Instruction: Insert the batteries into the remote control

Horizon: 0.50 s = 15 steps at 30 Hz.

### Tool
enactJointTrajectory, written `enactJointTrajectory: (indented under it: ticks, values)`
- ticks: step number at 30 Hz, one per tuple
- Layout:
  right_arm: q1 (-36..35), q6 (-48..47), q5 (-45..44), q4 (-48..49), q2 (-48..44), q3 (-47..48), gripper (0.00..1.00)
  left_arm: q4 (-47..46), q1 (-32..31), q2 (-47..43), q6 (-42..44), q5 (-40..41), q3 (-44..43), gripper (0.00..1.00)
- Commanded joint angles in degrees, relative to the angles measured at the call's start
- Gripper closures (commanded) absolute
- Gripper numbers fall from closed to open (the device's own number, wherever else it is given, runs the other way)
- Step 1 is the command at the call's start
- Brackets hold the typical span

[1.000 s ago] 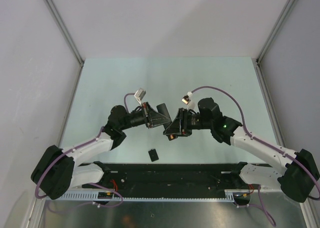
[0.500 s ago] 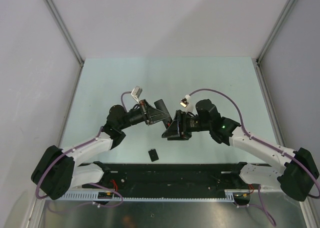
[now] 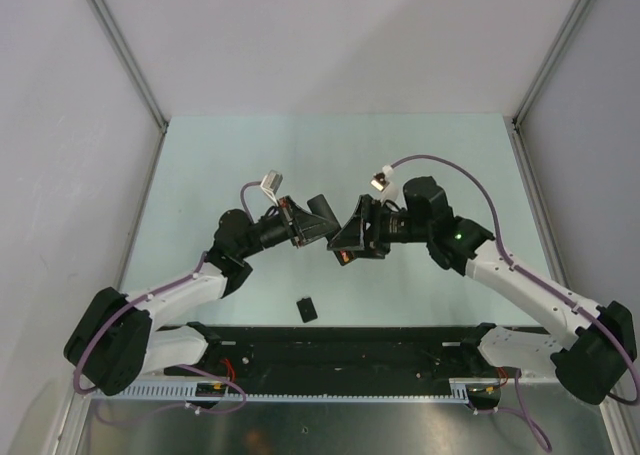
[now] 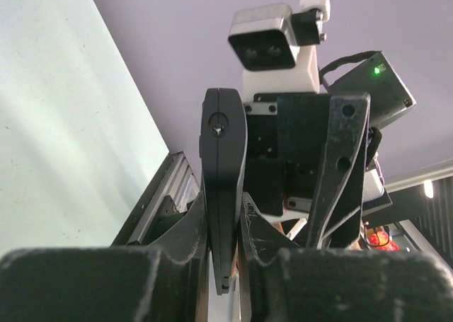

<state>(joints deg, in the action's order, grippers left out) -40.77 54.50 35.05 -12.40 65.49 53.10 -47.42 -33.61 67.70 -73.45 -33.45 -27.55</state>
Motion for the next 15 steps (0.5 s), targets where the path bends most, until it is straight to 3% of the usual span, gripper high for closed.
enactJointTrajectory:
  ticks: [1,8,15]
  values:
    - [3.24,-4.05,0.81,-4.55,-3.44,4.03,0.26,-1.80,0.12,0.41,1.55,-0.21,-0.66,1.00]
    - [5.18,-7.83,-0.59,-9.12,-4.06,4.38,0.26,-1.71,0.12,0.33,1.47,-0.82,-1.28,1.00]
    - [5.79,-9.15,-3.14,-10.36,-3.53,4.38,0.33,-1.80,0.21,-0.46,1.73,-1.53,-1.01,1.00]
